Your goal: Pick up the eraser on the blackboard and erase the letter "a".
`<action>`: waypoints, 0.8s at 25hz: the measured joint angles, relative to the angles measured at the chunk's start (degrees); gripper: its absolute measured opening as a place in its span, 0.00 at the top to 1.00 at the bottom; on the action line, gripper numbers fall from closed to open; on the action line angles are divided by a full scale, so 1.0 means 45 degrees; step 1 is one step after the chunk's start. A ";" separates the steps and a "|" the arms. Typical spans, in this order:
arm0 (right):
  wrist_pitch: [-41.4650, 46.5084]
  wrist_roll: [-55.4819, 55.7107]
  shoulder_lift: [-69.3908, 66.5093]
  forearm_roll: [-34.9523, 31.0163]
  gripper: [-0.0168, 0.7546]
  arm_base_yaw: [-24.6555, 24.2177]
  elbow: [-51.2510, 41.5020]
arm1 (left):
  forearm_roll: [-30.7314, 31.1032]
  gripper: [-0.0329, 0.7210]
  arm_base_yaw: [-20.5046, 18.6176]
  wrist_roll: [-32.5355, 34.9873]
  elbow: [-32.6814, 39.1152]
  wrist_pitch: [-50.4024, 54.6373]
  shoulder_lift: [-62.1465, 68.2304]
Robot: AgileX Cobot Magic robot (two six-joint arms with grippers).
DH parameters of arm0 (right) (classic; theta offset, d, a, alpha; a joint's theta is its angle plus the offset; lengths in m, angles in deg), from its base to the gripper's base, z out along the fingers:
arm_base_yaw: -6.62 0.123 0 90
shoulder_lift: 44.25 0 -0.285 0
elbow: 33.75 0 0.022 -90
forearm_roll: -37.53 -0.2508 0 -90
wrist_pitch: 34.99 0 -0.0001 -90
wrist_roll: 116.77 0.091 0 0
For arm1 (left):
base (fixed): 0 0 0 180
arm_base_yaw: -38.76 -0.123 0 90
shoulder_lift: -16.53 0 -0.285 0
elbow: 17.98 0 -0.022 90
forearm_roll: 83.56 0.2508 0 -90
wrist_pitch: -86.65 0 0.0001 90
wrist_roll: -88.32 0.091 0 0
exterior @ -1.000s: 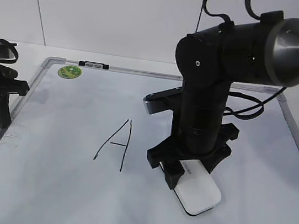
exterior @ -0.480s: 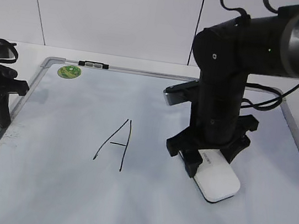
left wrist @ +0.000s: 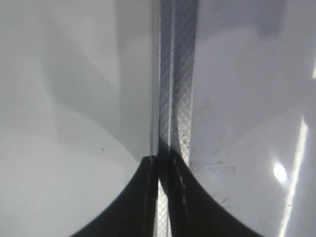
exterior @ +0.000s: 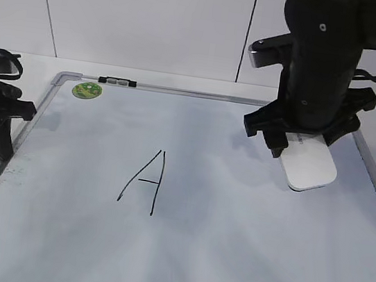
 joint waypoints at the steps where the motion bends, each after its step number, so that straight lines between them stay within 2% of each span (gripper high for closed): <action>1: 0.0056 0.0157 0.0000 0.0030 0.25 -0.0115 0.0000 | 0.0000 0.91 0.0000 0.0000 0.0000 0.0000 0.0000; 11: 0.0494 0.0359 0.0000 0.0075 0.25 -0.2392 0.0000 | 0.0000 0.91 0.0000 0.0000 0.0000 0.0000 0.0000; 20: 0.0497 -0.0631 -0.0041 -0.1145 0.25 -0.4297 0.0000 | 0.0000 0.91 0.0000 0.0000 0.0000 0.0000 0.0000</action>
